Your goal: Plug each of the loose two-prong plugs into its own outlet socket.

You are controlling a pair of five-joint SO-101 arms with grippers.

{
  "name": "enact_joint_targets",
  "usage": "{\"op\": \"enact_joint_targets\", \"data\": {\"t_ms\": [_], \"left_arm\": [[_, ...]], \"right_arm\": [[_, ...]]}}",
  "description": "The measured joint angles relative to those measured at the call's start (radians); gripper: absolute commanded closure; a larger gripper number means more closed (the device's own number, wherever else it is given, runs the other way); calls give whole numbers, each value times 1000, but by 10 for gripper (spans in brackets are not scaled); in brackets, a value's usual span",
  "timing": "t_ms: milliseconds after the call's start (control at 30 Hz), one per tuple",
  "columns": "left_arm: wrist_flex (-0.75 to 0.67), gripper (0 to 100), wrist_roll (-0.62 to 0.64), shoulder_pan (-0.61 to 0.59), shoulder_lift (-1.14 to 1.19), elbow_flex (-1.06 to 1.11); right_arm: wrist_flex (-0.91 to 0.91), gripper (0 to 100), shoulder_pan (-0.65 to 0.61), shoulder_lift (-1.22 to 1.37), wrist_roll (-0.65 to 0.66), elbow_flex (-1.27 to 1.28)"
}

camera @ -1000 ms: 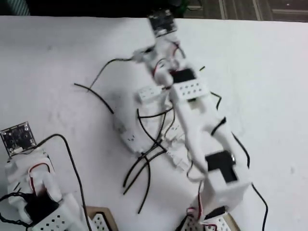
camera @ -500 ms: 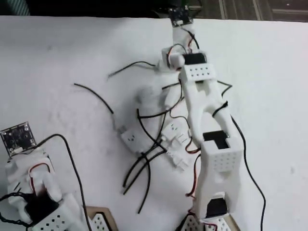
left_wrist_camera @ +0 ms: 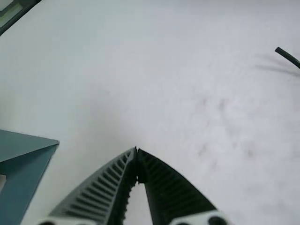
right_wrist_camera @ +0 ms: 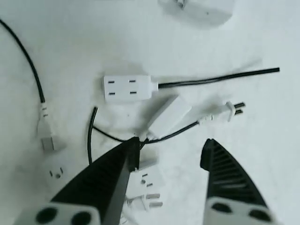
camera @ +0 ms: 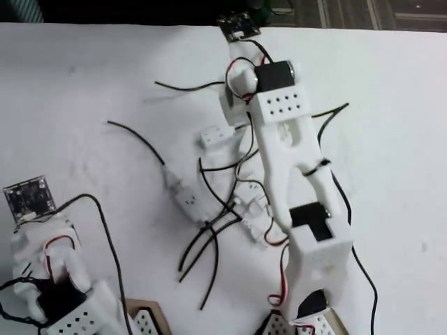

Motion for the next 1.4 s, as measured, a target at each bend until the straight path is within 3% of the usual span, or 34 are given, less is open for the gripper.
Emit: {"op": "enact_joint_targets", "data": {"t_ms": [300,467,700,1033,1400], "left_arm": [[0,976,0,81,0,0],[0,976,0,147,0,0],[0,976,-112,296,0,0],[61,976,-115,377,0,-69],[72,976,-115,491,68,-120]], "right_arm": [[37,984,-12,-232,0,239],[37,975,-29,-410,0,437],[20,975,-29,-644,0,767],[-310,975,-29,-895,0,1269],[-476,974,60,-928,0,1410]]}}
